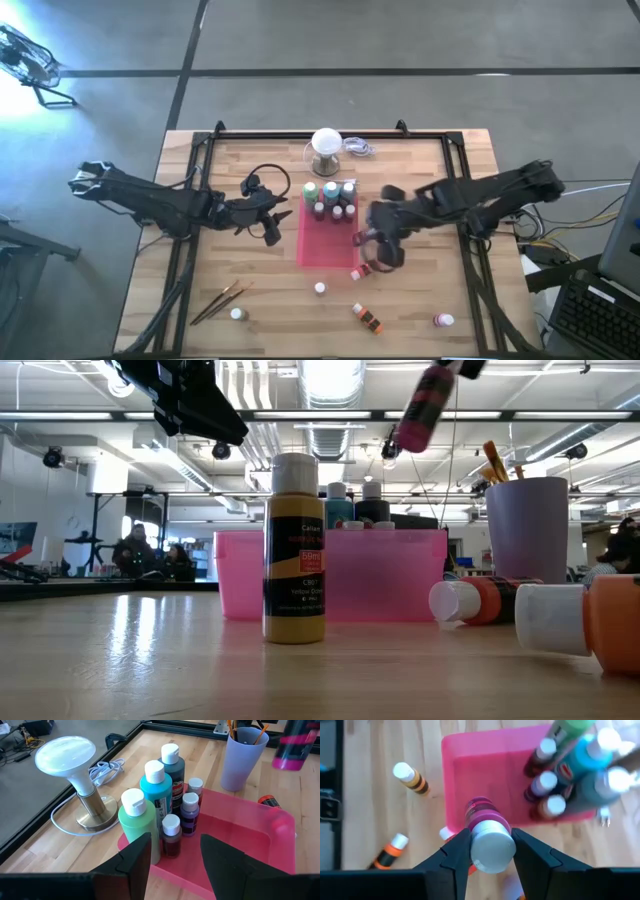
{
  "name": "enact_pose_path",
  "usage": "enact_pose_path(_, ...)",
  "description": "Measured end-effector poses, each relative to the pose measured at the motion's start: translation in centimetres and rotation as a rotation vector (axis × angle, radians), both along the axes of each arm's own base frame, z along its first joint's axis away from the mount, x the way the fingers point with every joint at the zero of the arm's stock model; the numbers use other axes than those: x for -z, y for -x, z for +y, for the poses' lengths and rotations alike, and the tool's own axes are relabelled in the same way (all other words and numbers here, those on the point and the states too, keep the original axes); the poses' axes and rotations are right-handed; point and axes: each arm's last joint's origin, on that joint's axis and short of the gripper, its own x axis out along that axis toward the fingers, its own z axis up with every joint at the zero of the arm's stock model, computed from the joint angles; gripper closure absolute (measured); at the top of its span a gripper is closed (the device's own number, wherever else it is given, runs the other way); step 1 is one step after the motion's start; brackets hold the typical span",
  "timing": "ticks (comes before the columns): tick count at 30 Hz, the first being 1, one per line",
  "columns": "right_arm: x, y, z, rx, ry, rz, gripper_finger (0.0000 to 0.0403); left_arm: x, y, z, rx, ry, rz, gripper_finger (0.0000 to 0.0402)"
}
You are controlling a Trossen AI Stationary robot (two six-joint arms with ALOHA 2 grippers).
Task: Pick & Place Paint Supplies
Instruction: Put the small pink paint bottle into the red bin
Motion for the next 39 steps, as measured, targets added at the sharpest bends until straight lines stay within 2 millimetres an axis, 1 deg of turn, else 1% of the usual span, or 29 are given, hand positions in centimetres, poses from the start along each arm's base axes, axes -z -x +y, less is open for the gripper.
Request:
enact_pose_path(2,0.3,-1.3,-0.5,-0.048,0.026,0.02,0.0277,0.0,0.0,0.0,0.0,0.0,0.001,0.0225)
enact_pose_path(5,1.3,-2.9,-1.5,-0.092,0.046,0.064,0.0286,0.1,0.0,0.0,0.0,-0.001,0.007,0.0225)
enact_pose_path(9,2.9,-4.2,-3.2,-0.073,0.07,0.138,0.0288,0.1,0.1,0.0,0.0,-0.004,0.019,0.0225)
enact_pose_path(13,4.3,-5.2,-4.3,-0.036,0.071,0.183,0.0277,0.2,0.1,0.0,0.0,-0.004,0.021,0.0225)
enact_pose_path(20,6.5,-6.6,-4.5,-0.052,0.086,0.244,0.0289,0.2,0.1,0.0,0.0,-0.005,0.022,0.0225)
enact_pose_path(28,8.8,-8.0,-4.7,-0.064,0.106,0.297,0.0275,0.2,0.1,0.0,0.0,-0.005,0.025,0.0225)
enact_pose_path(32,10.0,-8.5,-5.0,-0.07,0.115,0.331,0.0285,0.2,0.1,0.0,0.0,-0.005,0.025,0.0225)
enact_pose_path(36,10.5,-8.7,-5.4,-0.06,0.138,0.349,0.0289,0.2,0.1,0.0,0.0,-0.006,0.026,0.0225)
enact_pose_path(39,11.0,-8.9,-5.6,-0.057,0.141,0.36,0.028,0.2,0.1,0.0,0.0,-0.006,0.026,0.0225)
